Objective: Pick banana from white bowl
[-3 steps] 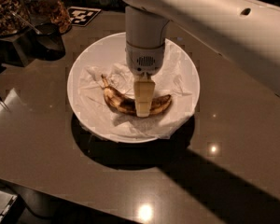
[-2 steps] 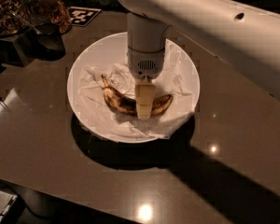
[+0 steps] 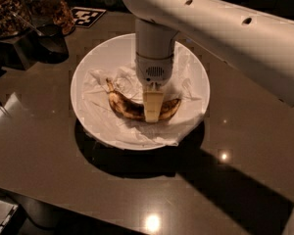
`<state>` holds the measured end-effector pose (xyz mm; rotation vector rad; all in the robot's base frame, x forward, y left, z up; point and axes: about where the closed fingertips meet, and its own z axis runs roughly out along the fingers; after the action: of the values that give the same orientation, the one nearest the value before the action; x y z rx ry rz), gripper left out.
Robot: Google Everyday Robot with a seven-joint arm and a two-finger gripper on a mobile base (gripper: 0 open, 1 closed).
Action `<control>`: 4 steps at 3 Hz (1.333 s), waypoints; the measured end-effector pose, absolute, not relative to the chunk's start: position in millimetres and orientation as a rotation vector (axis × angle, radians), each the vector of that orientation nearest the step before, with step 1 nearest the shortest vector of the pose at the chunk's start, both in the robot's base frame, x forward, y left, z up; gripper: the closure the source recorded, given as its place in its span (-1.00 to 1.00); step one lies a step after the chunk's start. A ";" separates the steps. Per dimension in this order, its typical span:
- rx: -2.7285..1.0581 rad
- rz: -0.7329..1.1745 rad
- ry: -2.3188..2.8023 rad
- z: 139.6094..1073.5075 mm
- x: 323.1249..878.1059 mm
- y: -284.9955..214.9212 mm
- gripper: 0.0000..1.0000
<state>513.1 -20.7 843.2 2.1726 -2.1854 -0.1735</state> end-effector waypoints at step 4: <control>2.336 -0.255 -2.224 888.7 499.1 -26.5 1.00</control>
Offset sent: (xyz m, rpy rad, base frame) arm -0.0157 -0.0044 0.0268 0.0569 -0.0322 0.0381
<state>499.1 -26.5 888.7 2.3357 -2.2237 -0.2548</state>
